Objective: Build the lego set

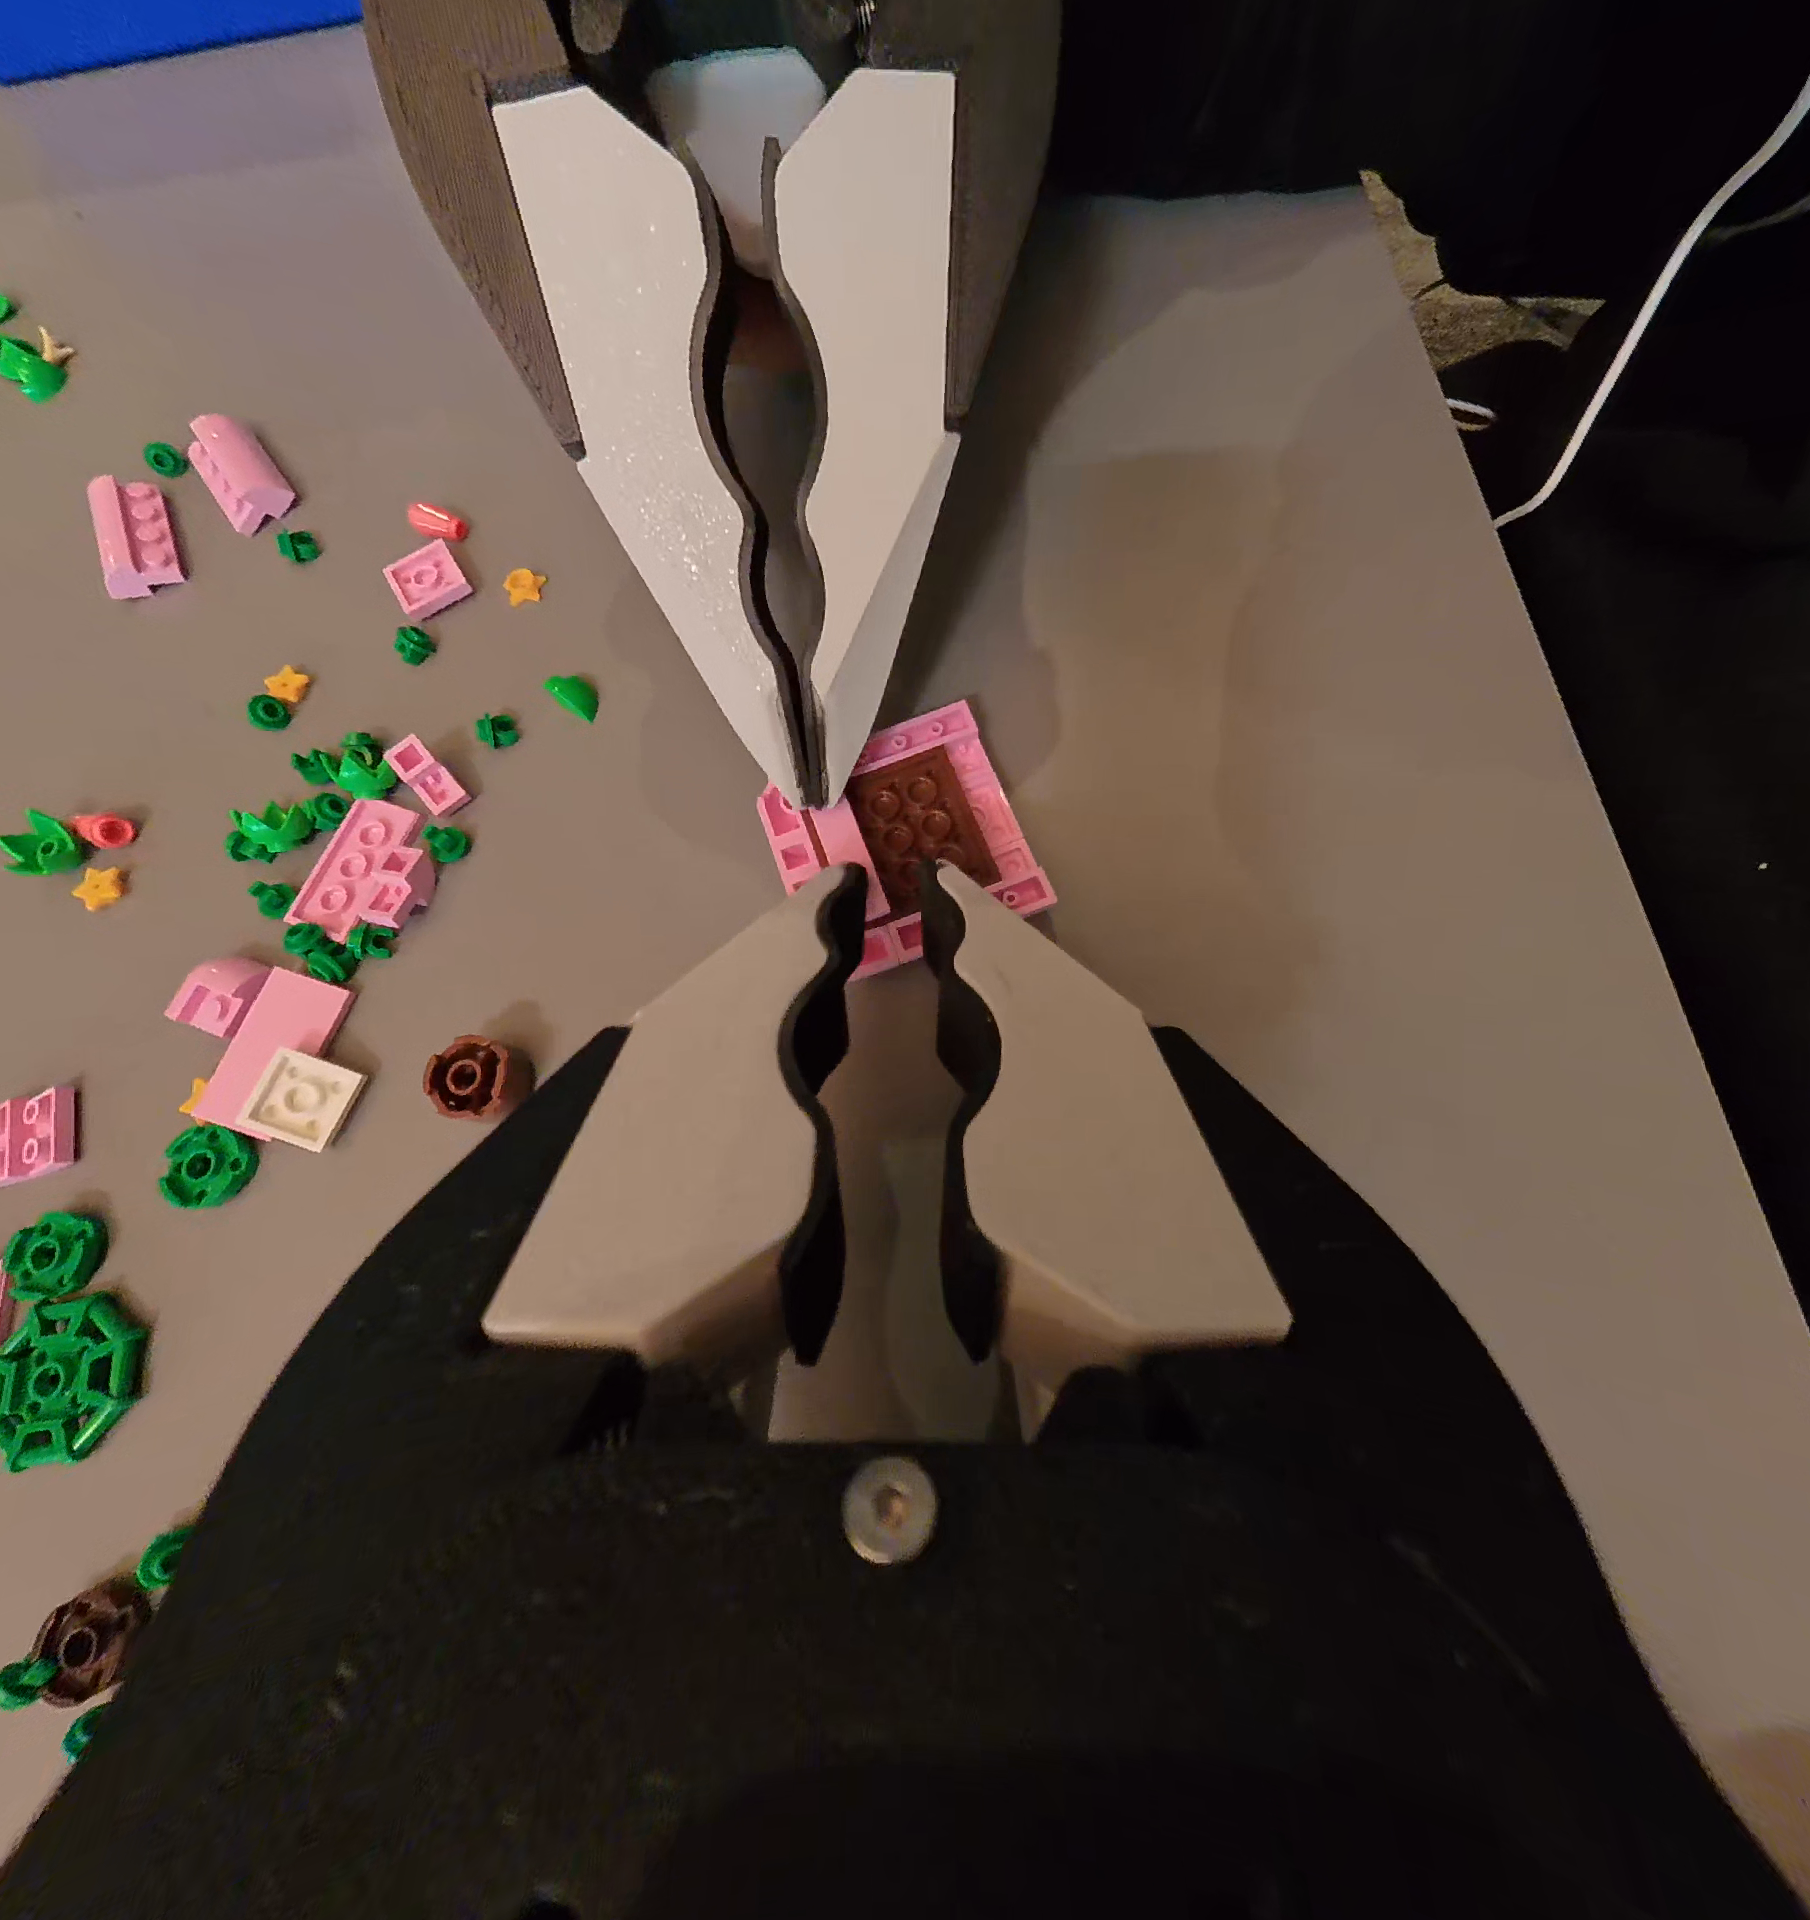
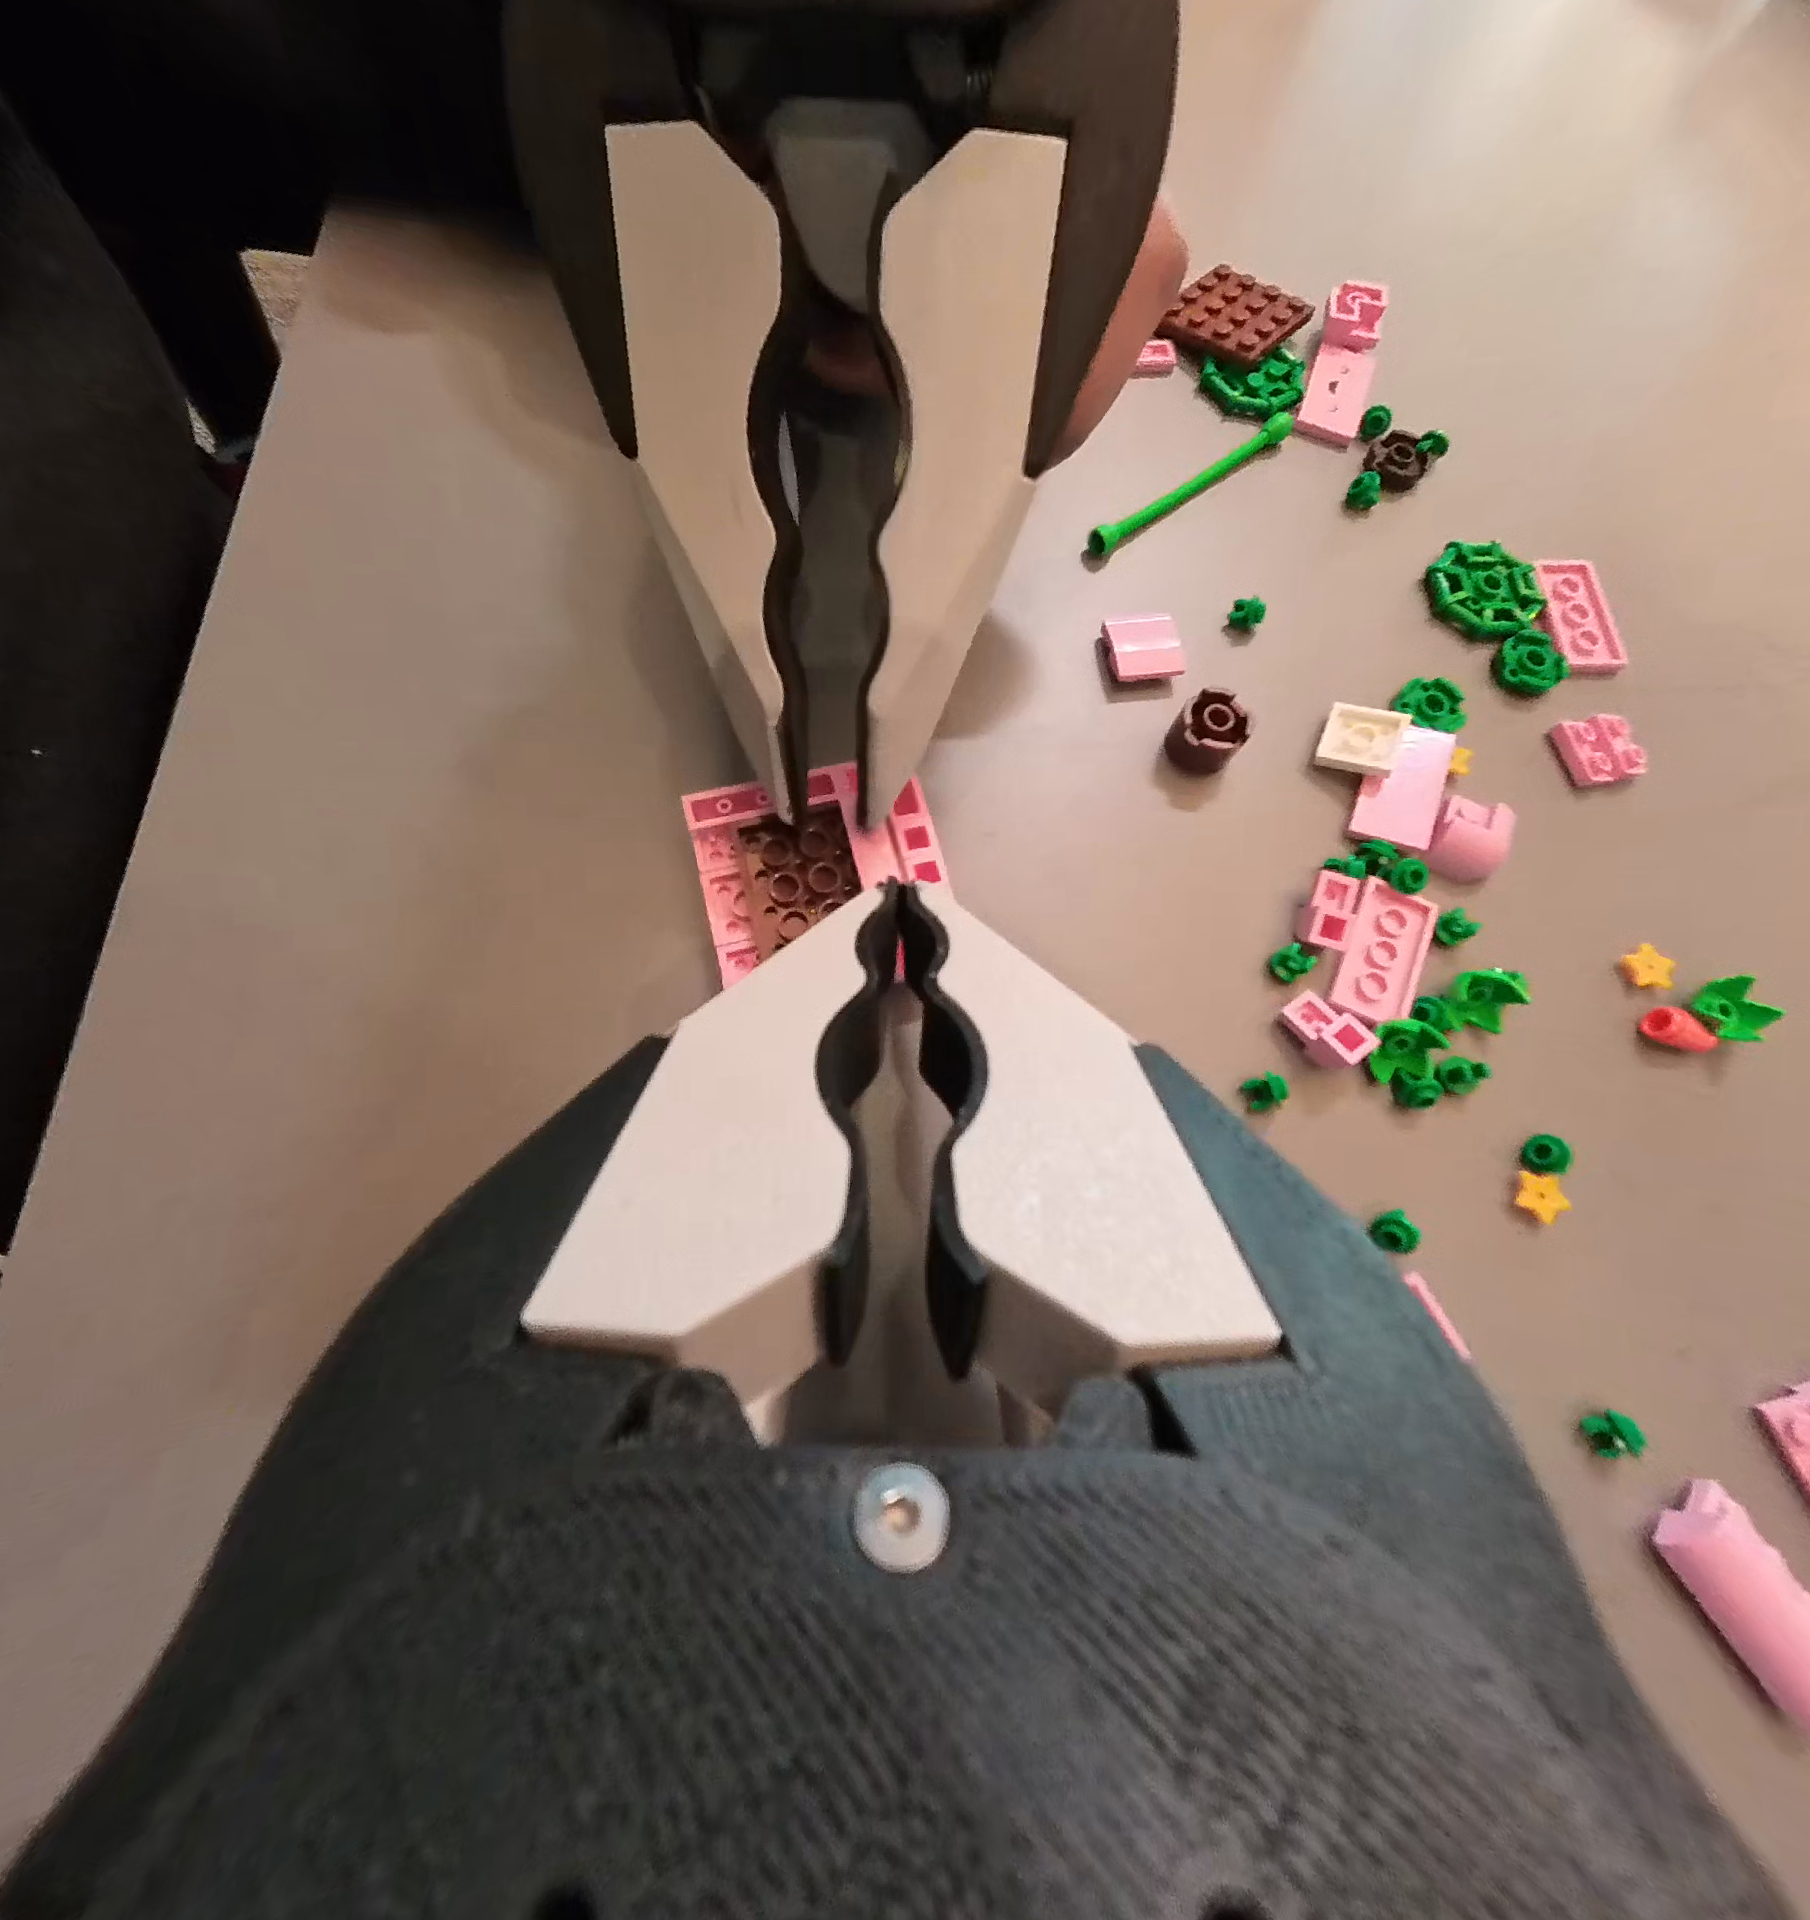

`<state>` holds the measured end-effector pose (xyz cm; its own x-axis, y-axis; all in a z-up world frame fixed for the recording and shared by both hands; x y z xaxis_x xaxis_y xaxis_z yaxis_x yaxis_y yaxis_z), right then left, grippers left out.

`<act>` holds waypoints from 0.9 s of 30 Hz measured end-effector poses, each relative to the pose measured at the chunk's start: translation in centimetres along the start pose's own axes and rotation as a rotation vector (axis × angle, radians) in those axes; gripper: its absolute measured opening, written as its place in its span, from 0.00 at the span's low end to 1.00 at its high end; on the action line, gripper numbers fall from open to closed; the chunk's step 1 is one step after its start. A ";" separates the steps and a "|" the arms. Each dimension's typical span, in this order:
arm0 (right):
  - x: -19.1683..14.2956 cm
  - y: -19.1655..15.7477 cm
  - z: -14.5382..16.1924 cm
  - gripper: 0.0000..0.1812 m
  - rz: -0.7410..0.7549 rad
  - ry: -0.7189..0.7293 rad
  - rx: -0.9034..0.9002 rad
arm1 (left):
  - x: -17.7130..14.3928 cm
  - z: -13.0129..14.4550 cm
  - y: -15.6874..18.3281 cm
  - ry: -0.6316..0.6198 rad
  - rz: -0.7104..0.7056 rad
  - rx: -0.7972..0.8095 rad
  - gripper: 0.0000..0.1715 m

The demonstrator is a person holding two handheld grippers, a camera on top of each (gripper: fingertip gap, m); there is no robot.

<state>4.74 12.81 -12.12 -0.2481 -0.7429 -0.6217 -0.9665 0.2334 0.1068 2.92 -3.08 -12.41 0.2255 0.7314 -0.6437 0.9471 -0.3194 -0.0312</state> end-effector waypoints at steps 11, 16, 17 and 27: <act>0.1 -0.2 -0.4 0.06 0.011 0.023 -0.006 | -0.6 0.0 -0.4 0.054 -0.006 -0.025 0.10; 0.6 -0.3 -0.3 0.10 -0.039 0.010 0.049 | -0.9 0.1 -0.6 0.067 -0.042 -0.013 0.10; 0.7 -0.3 -0.2 0.08 -0.042 -0.002 0.056 | -0.9 0.1 -0.6 0.070 -0.044 -0.011 0.10; -3.0 2.0 -2.7 0.03 -0.025 0.430 0.279 | -5.4 -1.1 -2.0 0.408 -0.306 -0.044 0.15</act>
<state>3.41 13.83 -7.92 -0.2866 -0.9275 -0.2400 -0.9327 0.3274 -0.1513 0.07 -5.70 -8.04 -0.0012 0.9659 -0.2590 0.9904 -0.0347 -0.1341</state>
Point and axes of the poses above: each gripper's, where its closed fingertips meet, x out along the fingers, z out of its underside, y = z × x across the jaws, the point moved 10 cm from there along -x, back along the fingers, and after that the axes turned 4 degrees about z, right-handed, at the moved point
